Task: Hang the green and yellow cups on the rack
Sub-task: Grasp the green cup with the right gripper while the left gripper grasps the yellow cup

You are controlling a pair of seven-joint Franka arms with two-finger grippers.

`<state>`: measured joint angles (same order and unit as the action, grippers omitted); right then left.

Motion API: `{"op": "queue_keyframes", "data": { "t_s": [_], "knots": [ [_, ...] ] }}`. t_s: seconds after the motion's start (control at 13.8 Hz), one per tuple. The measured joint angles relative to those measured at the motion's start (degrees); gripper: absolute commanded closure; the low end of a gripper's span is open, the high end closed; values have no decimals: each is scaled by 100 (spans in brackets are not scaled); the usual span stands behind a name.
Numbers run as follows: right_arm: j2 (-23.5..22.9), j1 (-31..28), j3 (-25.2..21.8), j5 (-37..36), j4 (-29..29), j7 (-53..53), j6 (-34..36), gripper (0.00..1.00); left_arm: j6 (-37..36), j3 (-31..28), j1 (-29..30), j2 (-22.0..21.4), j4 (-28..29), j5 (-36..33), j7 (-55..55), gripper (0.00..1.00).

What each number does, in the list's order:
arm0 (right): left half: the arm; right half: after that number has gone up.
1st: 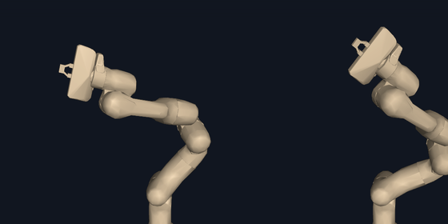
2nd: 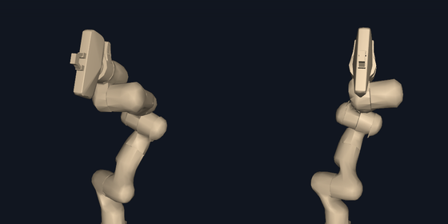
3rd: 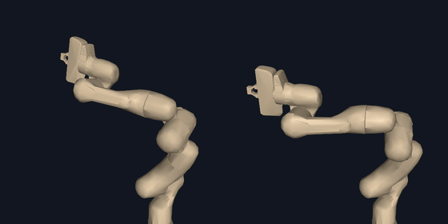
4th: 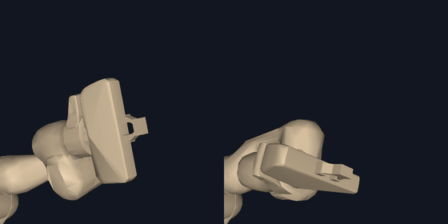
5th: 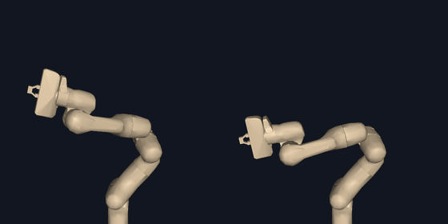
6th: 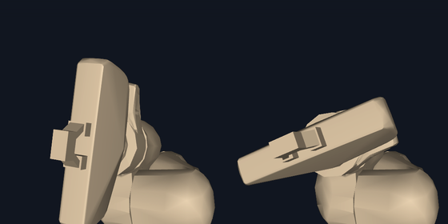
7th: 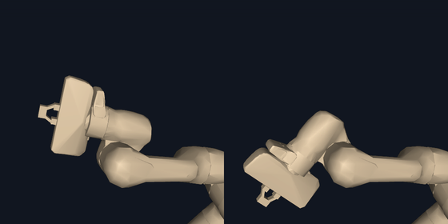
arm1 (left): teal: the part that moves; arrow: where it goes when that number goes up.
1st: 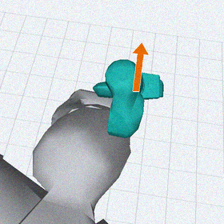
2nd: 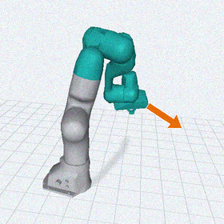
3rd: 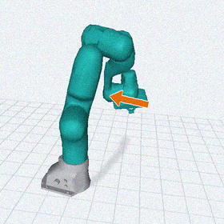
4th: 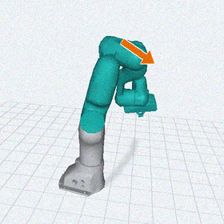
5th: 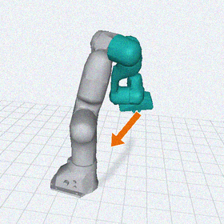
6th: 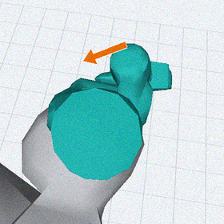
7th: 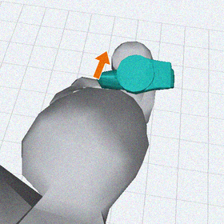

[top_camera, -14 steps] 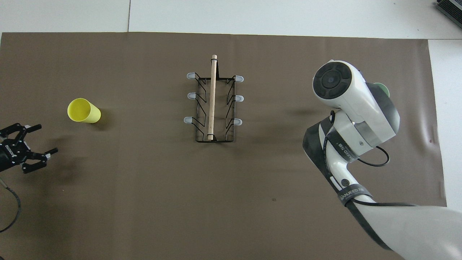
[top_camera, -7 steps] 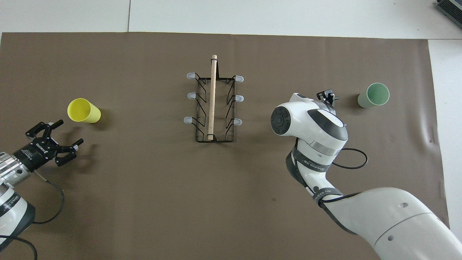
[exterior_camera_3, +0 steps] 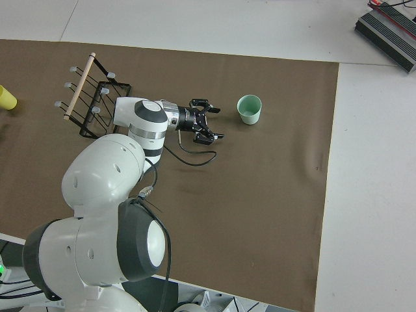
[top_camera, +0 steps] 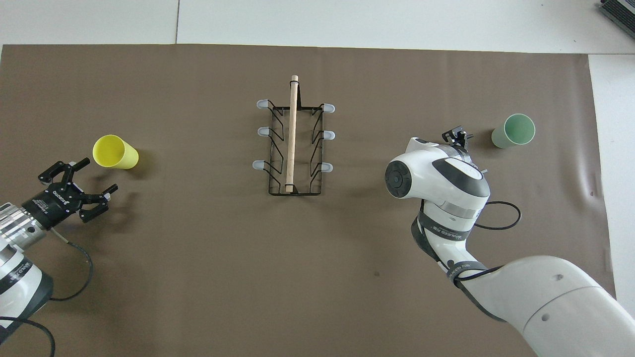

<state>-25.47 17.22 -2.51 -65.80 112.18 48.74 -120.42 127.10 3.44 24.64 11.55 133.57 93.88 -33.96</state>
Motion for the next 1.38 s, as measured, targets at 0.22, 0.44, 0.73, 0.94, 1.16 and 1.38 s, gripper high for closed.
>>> {"op": "queue_keyframes", "data": {
  "t_s": [0.22,0.44,0.73,0.94,1.16,1.38],
  "knots": [
    [26,-38,0,-313,100,-9,-15,0,75,-1,-170,43,-12,232,118,0],
    [33,-217,-3,-567,114,-196,-15,0,24,-32,-163,47,-85,219,228,0],
    [34,-446,-6,-870,175,-452,-109,0,-359,-70,36,115,-76,200,659,0],
    [34,-553,-7,-1127,215,-687,-189,0,-741,-84,335,323,-147,199,927,0],
    [34,-650,-8,-1318,251,-745,-310,0,-753,-56,334,374,-184,198,963,0],
    [34,-686,-7,-1336,259,-745,-376,0,-637,-27,150,427,-184,234,965,0]
  ]
}}
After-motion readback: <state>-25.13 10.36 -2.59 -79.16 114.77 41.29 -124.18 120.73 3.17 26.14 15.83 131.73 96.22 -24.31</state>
